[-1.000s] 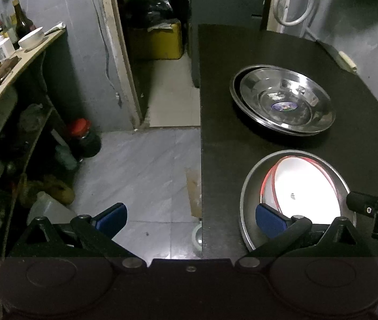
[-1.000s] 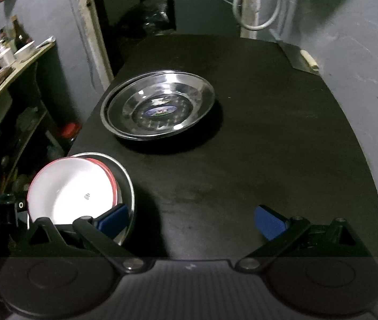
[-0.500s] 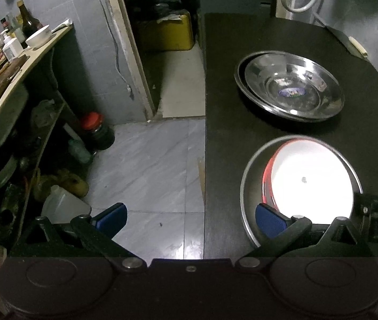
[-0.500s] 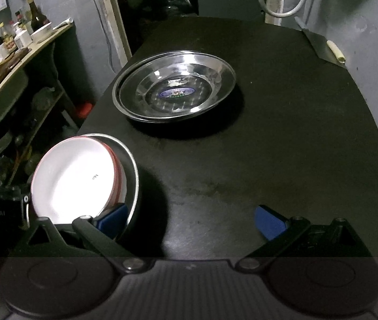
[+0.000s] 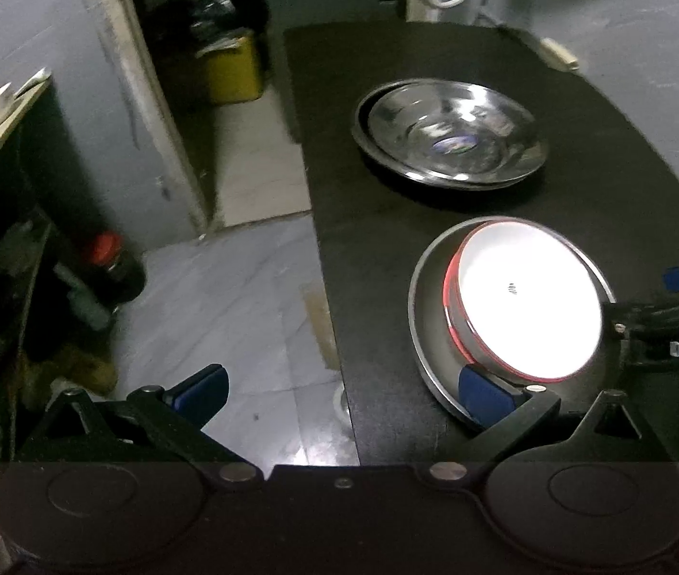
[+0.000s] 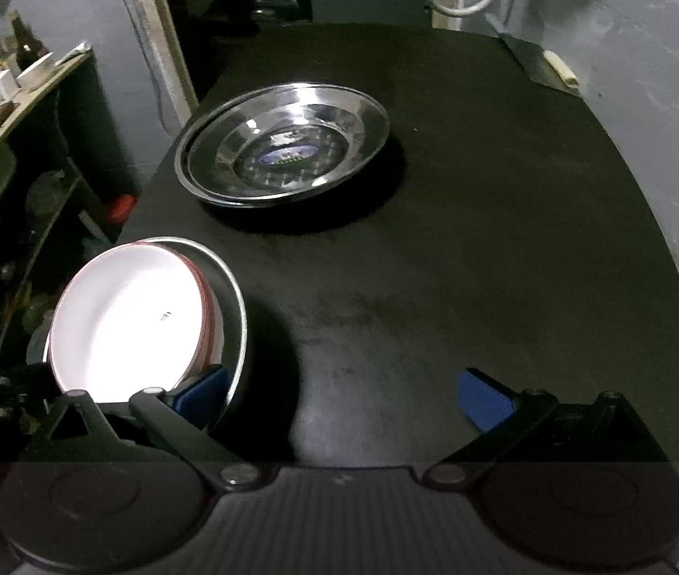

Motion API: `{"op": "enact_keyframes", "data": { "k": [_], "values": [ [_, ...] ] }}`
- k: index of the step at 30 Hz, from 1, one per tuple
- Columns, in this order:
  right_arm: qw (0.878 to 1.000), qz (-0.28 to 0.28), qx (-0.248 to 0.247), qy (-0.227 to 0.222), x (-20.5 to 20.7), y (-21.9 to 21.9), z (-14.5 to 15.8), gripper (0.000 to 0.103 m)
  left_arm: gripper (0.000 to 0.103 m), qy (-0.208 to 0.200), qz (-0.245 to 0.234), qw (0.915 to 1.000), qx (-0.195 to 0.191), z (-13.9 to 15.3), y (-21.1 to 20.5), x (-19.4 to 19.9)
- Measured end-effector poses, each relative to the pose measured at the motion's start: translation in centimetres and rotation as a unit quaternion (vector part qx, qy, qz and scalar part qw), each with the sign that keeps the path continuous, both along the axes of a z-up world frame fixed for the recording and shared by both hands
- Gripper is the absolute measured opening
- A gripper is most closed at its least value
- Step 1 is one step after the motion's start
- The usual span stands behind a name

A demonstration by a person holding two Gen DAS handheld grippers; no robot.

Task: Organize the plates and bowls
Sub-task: 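Grasp the steel bowl rim with the right gripper while the left gripper grasps the opposite rim, then lift the nested bowl stack with both grippers and carry it over the steel plates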

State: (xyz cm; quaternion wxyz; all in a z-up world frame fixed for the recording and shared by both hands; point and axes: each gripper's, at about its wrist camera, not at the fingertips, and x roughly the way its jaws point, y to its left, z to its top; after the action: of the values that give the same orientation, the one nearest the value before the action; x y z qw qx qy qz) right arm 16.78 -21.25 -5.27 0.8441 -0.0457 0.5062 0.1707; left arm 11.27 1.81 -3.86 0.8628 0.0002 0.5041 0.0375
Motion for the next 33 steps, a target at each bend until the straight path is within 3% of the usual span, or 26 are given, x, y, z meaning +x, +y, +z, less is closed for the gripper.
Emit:
{"op": "enact_keyframes", "data": {
  "k": [6,10,14,17,26,31,33],
  "values": [
    [1.000,-0.027,-0.014,0.003,-0.4,0.5,0.1,0.103,0.102,-0.001,-0.030,0.9993,-0.024,-0.2,0.6,0.1],
    [0.999,-0.007,-0.047,-0.024,-1.4,1.5,0.5,0.103,0.101,0.007,-0.053,0.9982,-0.025,-0.5,0.6,0.5],
    [0.997,0.010,-0.064,-0.038,-1.9,2.1,0.6,0.102,0.094,0.015,-0.070,0.9972,-0.021,-0.7,0.5,1.2],
    [0.998,0.015,-0.045,-0.028,-1.8,1.9,0.8,0.091,0.087,0.018,-0.074,0.9965,-0.035,-0.7,0.7,1.5],
    [0.999,0.042,-0.007,-0.008,-1.4,1.7,1.2,0.066,0.052,0.012,-0.098,0.9920,-0.078,-0.6,0.7,1.8],
    [0.998,0.065,0.020,0.008,-1.4,2.0,1.3,0.040,0.020,0.008,-0.127,0.9876,-0.092,-0.3,0.0,2.0],
    [0.997,0.077,0.026,0.013,-1.5,2.2,1.3,0.031,0.019,0.007,-0.134,0.9870,-0.088,-0.3,-0.2,2.1]
  ]
}}
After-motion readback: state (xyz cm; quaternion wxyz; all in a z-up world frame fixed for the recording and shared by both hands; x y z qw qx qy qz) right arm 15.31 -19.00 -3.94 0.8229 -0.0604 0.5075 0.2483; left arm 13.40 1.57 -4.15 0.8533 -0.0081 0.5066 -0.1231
